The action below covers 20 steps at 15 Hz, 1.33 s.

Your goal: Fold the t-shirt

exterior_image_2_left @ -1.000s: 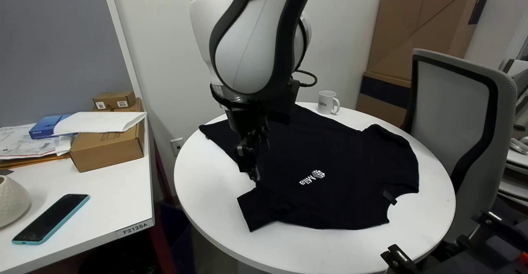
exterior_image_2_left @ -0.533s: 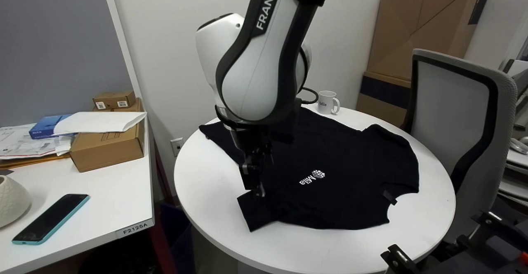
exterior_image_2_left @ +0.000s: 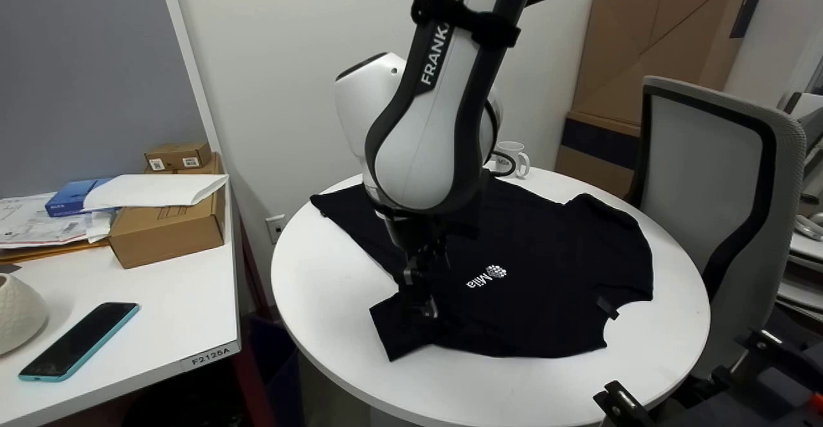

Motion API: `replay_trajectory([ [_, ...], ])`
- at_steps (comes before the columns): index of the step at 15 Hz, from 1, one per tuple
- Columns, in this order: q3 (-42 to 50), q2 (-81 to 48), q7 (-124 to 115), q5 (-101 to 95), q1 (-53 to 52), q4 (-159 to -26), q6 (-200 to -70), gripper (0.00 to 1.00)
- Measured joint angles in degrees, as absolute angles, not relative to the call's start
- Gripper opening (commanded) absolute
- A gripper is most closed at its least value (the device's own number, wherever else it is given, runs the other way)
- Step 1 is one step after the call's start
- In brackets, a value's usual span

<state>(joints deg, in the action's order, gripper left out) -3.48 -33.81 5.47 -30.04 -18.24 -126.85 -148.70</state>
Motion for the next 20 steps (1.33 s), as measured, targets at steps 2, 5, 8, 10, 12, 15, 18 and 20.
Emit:
replay_trajectory([
  [2, -3.6, -34.3, 5.5, -30.0, -18.6, -127.3, -148.7, 1.00],
  [5, -3.4, -34.9, 5.4, -30.2, -19.8, -128.3, -148.7, 1.00],
  [8, -2.3, -35.6, 3.8, -32.5, -21.6, -128.7, -148.7, 1.00],
  [10, -1.3, -36.4, 2.3, -35.0, -22.7, -128.4, -148.7, 1.00],
  [12, -1.2, -37.2, 0.9, -35.4, -22.8, -128.2, -148.9, 1.00],
  [15, -1.1, -38.6, -0.4, -35.4, -22.6, -127.9, -149.6, 0.99],
  [18, -0.9, -39.8, -2.2, -35.4, -22.5, -127.8, -150.8, 0.69],
  [20, -0.5, -40.5, -3.3, -35.4, -22.5, -127.8, -151.6, 0.54],
])
